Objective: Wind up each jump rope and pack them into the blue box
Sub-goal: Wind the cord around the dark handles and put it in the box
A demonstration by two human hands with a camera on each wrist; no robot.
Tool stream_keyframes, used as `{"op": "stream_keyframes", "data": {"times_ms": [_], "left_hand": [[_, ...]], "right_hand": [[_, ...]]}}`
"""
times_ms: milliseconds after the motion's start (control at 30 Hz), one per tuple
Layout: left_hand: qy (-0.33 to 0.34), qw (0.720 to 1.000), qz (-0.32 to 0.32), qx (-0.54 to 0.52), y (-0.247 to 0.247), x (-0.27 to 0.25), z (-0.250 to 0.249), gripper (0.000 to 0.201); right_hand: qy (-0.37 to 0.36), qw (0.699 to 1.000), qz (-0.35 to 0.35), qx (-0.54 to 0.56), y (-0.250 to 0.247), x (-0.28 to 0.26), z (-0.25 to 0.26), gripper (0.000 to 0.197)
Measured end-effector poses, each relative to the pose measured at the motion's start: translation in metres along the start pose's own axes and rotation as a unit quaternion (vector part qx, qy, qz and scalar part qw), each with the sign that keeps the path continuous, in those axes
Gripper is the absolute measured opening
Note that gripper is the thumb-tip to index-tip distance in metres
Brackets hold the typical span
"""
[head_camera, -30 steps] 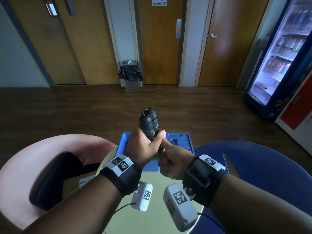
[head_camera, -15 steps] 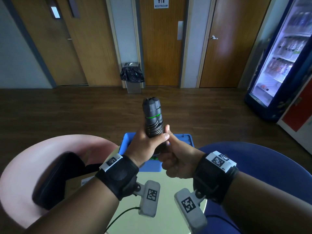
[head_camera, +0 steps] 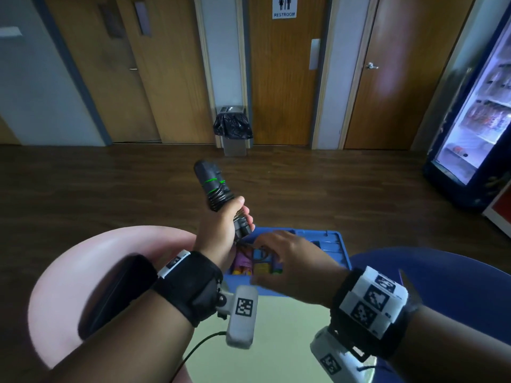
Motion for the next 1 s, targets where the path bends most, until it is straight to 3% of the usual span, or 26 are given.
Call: {"op": "stream_keyframes", "data": {"times_ms": [67, 133, 200, 300, 367, 467, 567, 633, 733, 800, 867, 933, 1000], "left_hand": [[-0.059, 0.998, 0.001, -0.023, -0.004, 0.012, 0.000, 0.014], [-0.128, 0.991, 0.008, -0.034, -0.008, 0.023, 0.002, 0.015], [-0.185, 0.981, 0.042, -0.031, -0.014, 0.034, 0.007, 0.017], [-0.235, 0.964, 0.125, 0.022, -0.023, 0.048, 0.010, 0.028], [-0.247, 0.948, 0.182, 0.079, -0.027, 0.055, 0.008, 0.018], [-0.297, 0.915, 0.245, 0.118, -0.032, 0.058, 0.000, 0.019], [-0.345, 0.872, 0.323, 0.128, -0.033, 0.062, -0.007, 0.025], [-0.369, 0.847, 0.361, 0.127, -0.033, 0.063, -0.013, 0.031], [-0.406, 0.821, 0.390, 0.101, -0.035, 0.065, -0.021, 0.038], [-0.405, 0.823, 0.393, 0.059, -0.038, 0.072, -0.024, 0.051], [-0.386, 0.832, 0.398, 0.016, -0.041, 0.085, -0.030, 0.069], [-0.315, 0.864, 0.392, 0.029, -0.046, 0.105, -0.035, 0.079], [-0.154, 0.915, 0.360, 0.092, -0.051, 0.123, -0.043, 0.075]], "right_hand": [[-0.082, 0.986, -0.025, -0.140, 0.012, 0.016, 0.006, 0.041], [-0.125, 0.968, -0.091, -0.197, 0.014, 0.032, 0.014, 0.020], [-0.140, 0.962, -0.135, -0.194, 0.007, 0.048, 0.025, 0.007], [-0.108, 0.978, -0.149, -0.094, -0.008, 0.073, 0.039, 0.007], [-0.054, 0.984, -0.155, -0.073, -0.013, 0.090, 0.040, 0.020], [0.020, 0.984, -0.141, -0.110, -0.020, 0.110, 0.035, 0.063], [0.048, 0.994, -0.029, -0.096, -0.012, 0.125, 0.027, 0.096], [0.026, 0.998, 0.019, -0.053, -0.005, 0.135, 0.025, 0.086], [0.006, 1.000, -0.015, -0.018, -0.005, 0.146, 0.027, 0.044], [0.020, 0.998, -0.061, 0.017, -0.006, 0.151, 0.025, 0.036], [0.103, 0.983, -0.123, 0.092, -0.008, 0.152, 0.020, 0.044], [0.234, 0.931, -0.165, 0.228, -0.002, 0.152, 0.012, 0.052], [0.345, 0.855, -0.154, 0.355, 0.013, 0.149, 0.013, 0.056]]}}
Point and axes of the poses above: each hand's wrist, its own x-axis towards the middle knuckle, its own y-axis out of the palm, z = x × y, the point moved 5 cm from there along x, towards the middle knuckle, and after that the axes turned 3 degrees about y, right-handed, at the moved point
